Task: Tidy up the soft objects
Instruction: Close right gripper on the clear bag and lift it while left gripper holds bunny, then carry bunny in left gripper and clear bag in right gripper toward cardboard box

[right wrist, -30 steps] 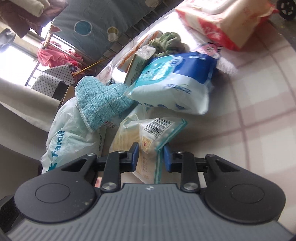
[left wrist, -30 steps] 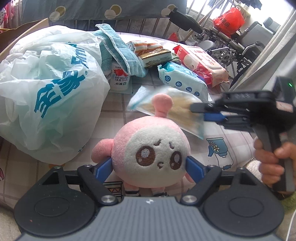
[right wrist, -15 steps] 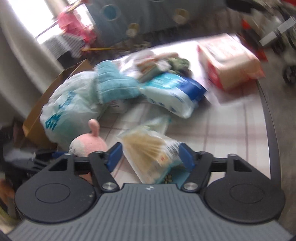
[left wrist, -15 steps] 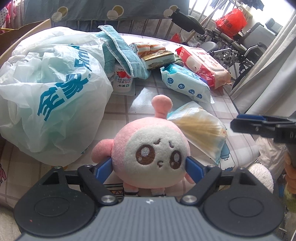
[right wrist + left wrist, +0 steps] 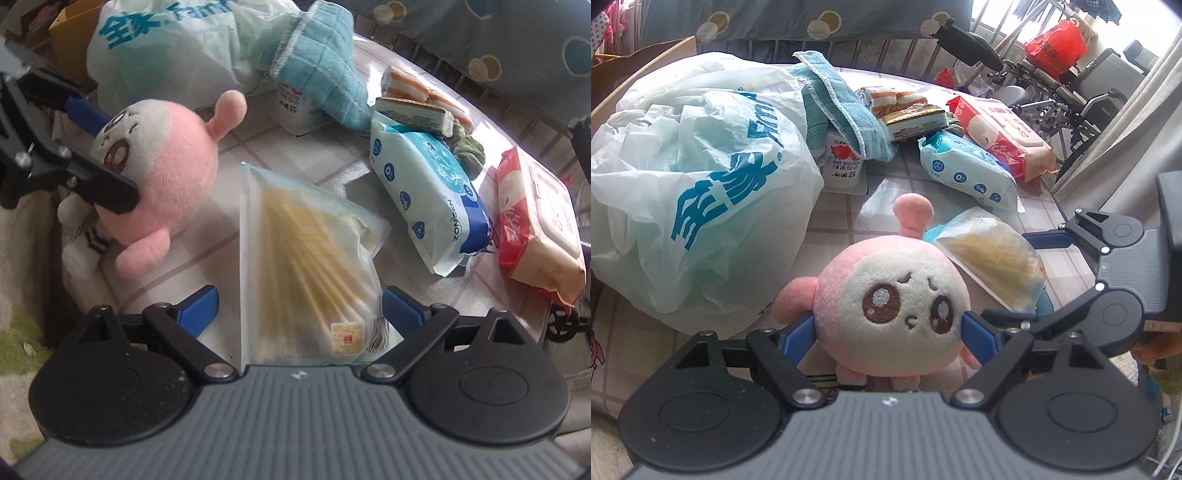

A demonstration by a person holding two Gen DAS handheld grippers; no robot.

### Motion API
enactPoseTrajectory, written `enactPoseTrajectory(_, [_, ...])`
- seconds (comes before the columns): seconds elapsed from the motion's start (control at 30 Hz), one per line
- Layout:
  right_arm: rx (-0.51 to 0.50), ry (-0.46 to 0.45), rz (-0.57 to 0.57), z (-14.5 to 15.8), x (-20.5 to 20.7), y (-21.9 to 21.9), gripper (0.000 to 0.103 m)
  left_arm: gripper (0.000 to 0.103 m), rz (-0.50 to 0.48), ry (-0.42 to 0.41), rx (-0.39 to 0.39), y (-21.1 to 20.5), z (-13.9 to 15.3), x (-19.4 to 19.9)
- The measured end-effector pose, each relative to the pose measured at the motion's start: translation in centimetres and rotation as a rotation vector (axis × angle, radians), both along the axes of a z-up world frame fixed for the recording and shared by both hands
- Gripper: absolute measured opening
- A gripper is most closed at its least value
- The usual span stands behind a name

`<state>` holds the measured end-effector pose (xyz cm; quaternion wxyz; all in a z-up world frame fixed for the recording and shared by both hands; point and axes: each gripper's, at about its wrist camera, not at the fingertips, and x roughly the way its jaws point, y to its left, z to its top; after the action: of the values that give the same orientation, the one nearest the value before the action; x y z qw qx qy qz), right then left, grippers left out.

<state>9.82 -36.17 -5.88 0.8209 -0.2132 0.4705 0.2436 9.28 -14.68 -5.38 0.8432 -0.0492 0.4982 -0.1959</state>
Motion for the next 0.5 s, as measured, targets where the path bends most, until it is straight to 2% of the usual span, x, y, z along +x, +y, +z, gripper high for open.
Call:
enactPoseTrajectory(0.03, [-0.002,-0.007,-0.020,0.0,0.2,-0.1,0.077,0.085,-0.001,0.001,-0.001,0.0,0.0,0.1])
enactPoseTrajectory(0.13, [-0.008,-0.027,-0.083,0.0,0.2,-0.7,0.056,0.085,-0.006,0.001,0.001,0.0,0.0,0.0])
enactPoseTrajectory(0.27, [0.062,-0.012,-0.193,0.7,0.6,-2.2,0.046,0.086,-0.007,0.003,0.003,-0.1,0.0,0.1])
enactPoseTrajectory(0.4, [0.266,0.056,-0.326,1.6,1.2,-5.0,0.044,0.085,-0.004,-0.001,-0.002,0.0,0.0,0.1])
enactPoseTrajectory(0.5, [0.518,0.157,-0.409,2.1,1.1,-7.5,0.044,0.083,0.000,-0.011,-0.008,0.1,0.0,0.0])
